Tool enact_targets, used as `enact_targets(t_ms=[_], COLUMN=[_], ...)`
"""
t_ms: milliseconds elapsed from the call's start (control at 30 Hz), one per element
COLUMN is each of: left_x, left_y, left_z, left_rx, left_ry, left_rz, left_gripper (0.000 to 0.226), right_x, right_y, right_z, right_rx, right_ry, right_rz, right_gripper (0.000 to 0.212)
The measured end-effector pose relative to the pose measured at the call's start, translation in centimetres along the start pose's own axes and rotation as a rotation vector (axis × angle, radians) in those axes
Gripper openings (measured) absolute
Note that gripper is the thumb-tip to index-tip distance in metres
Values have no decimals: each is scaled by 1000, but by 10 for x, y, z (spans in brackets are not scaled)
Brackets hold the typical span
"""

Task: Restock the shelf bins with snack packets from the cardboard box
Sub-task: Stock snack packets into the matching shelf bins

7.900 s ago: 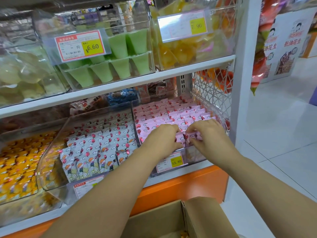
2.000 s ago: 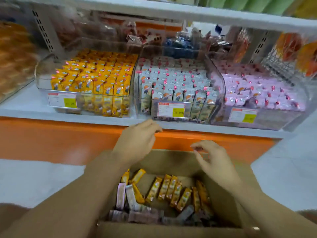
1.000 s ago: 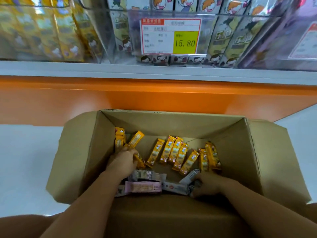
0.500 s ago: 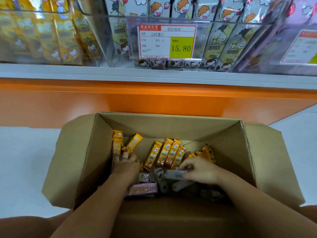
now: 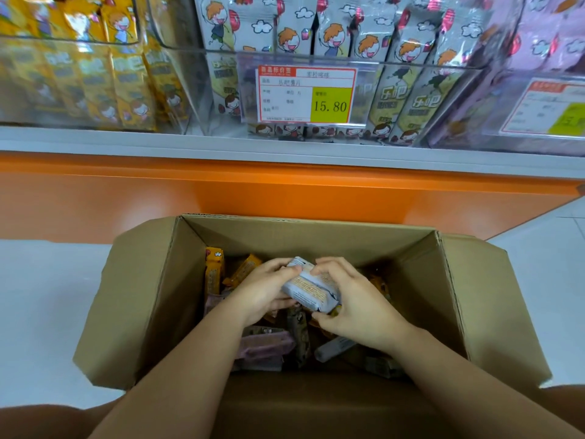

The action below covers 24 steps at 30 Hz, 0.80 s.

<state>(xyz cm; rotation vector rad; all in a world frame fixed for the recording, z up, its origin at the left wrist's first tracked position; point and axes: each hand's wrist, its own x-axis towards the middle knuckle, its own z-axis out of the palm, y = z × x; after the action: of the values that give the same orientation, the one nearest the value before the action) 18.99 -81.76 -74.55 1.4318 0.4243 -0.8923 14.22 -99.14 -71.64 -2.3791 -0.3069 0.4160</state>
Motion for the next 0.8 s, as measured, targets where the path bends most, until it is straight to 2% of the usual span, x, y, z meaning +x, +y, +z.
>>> enact_targets(t_ms=[100,167,233,300,400,667,733,800], left_x=[1,0,-4,-9,-23,-98,-121,-143], left_y=[6,10,16,23,37,93,106,114], left_z=[-8,-12,-11,-6,2,19,25,29], left_rx=[-33,-11,7,39,125,97,109,149], left_ry=[54,47,22,4,-18,-101,-97,-77], left_rz=[31,64,94,125,187,417,471,515], left_gripper=[17,19,22,25,32,65,65,55], right_x=[1,4,8,8,4,-26,-39,-53], right_y=[0,-5,-9,-12,-17,-61,-75,-85], right_z=[-7,-13,-17,-22,-34,-101,-120,-137], right_rx=[161,398,620,685,713,664,605,505], right_ry=[23,-18,-115,-141,-55,93,106,134], right_rz=[117,287,440,492,467,233,157,73], right_gripper=[79,83,70,52,36,34,36,35])
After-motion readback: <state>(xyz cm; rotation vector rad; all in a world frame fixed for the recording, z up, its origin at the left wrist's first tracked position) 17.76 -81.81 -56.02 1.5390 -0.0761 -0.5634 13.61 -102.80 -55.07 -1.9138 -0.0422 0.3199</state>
